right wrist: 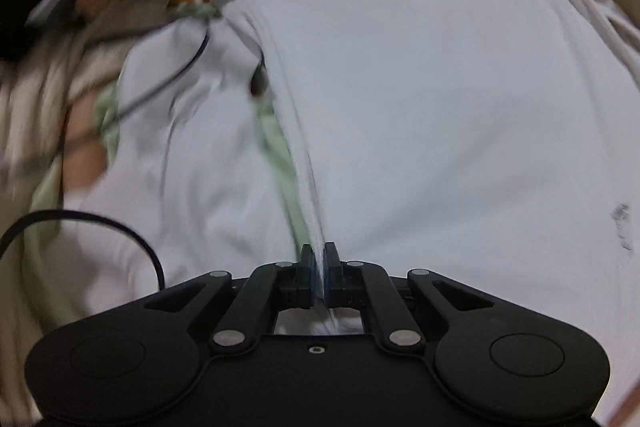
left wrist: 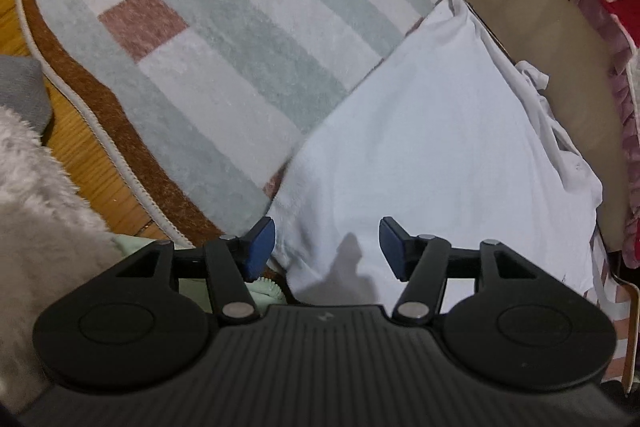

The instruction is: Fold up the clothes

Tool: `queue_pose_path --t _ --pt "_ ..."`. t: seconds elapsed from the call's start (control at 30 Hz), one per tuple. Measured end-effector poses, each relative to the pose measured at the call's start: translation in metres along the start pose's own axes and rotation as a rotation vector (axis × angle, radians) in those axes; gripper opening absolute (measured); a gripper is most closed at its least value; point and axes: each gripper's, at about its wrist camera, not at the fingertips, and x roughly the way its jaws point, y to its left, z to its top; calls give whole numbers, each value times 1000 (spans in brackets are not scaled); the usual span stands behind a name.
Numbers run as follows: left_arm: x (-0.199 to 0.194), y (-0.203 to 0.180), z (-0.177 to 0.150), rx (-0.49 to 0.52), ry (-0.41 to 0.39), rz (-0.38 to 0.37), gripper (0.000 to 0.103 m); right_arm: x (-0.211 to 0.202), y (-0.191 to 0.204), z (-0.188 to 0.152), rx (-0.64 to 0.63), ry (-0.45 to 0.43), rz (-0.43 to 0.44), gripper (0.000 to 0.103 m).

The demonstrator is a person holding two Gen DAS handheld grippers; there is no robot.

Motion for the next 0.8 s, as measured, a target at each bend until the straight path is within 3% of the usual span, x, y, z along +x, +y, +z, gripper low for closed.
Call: queue_pose_path --t 0.13,0.2,0.23,0.27,0.3,0.33,0.4,0.47,0.67,0.77,0.8 --pt "15 -12 -7 44 34 68 69 -2 -11 -7 69 -27 7 6" --pt "23 -15 -9 60 57 80 69 2 -16 -5 91 -37 0 6" --pt "27 -15 -11 63 66 67 64 4 -19 -5 102 -42 -4 6" --pt "30 -16 -12 65 69 39 49 -1 -20 -7 98 -47 6 6" --pt "27 -18 -14 83 60 -5 6 -6 -20 -10 94 -52 16 6" --pt "14 -27 -17 154 7 -11 2 -7 -21 -9 95 -57 31 6" --pt "-25 -53 -25 356 -160 42 3 -13 -24 -11 115 -74 59 6" --pt "-53 -69 -31 454 -219 57 3 -25 -26 -15 136 -112 99 6" --pt "-42 -63 -35 471 -152 215 3 -14 -20 -14 121 -65 154 6" --pt "-33 -58 -37 471 -112 299 10 -6 -17 -10 105 -21 137 6" --pt "-30 -56 -38 471 -99 327 18 -5 -18 -10 108 -13 131 7"
